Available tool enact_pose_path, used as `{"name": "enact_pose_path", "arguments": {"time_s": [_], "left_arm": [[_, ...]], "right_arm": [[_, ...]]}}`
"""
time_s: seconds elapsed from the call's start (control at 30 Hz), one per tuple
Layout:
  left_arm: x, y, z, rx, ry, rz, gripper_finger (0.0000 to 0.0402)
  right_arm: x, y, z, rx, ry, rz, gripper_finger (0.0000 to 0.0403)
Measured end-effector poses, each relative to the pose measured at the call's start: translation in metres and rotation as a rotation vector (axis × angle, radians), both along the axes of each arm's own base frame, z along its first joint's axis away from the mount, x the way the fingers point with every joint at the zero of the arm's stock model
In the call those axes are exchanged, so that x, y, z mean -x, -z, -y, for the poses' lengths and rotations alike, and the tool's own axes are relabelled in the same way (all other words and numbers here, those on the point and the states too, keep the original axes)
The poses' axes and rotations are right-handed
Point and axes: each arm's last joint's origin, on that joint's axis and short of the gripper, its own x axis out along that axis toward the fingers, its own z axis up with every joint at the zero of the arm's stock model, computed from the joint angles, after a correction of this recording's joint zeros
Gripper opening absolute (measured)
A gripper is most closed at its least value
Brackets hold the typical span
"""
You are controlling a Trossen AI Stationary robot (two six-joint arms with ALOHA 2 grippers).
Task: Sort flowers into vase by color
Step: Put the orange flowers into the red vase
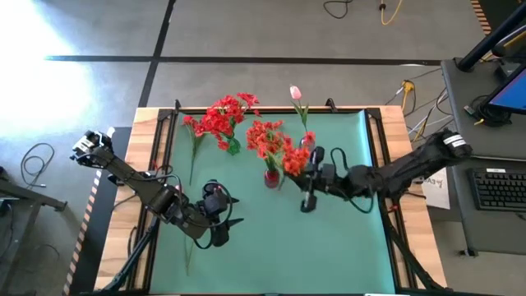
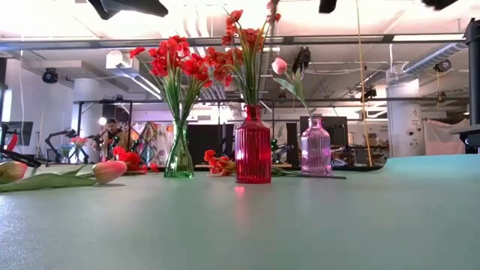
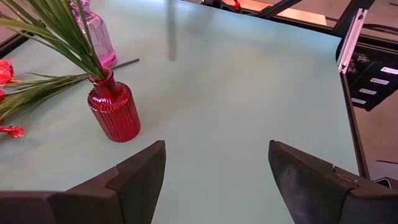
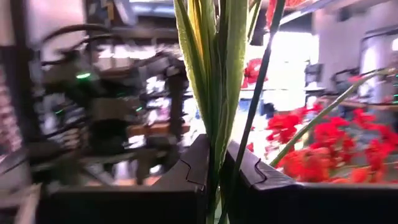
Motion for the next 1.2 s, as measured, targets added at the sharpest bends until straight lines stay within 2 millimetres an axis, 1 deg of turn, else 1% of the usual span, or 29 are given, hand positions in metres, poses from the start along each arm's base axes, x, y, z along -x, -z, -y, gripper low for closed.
{"name": "enact_pose_path", "arguments": {"time_s": [0.17, 0.37, 0.5, 0.7, 0.9, 1.2], "left_arm": [[0.0, 0.0, 0.0, 0.002, -0.001, 0.0, 0.0272], [0.0, 0.0, 0.0, 0.011, -0.008, 0.001, 0.0272], [0.0, 0.0, 0.0, 0.011, -0.008, 0.001, 0.0272], [0.0, 0.0, 0.0, 0.011, -0.008, 0.0, 0.0272], [0.0, 0.0, 0.0, 0.01, -0.008, 0.0, 0.0272], [0.0, 0.0, 0.0, 0.01, -0.008, 0.0, 0.0272]], "right_arm": [[-0.016, 0.012, 0.019, 0.024, 0.088, 0.036, 0.0018], [-0.023, 0.021, 0.028, 0.091, 0.141, 0.027, 0.0018], [-0.025, 0.022, 0.035, 0.088, 0.164, 0.024, 0.0018], [-0.026, 0.023, 0.039, 0.096, 0.18, 0.012, 0.0018], [-0.027, 0.029, 0.039, 0.091, 0.178, -0.044, 0.0018], [-0.028, 0.033, 0.039, 0.077, 0.17, -0.081, 0.0018]]}}
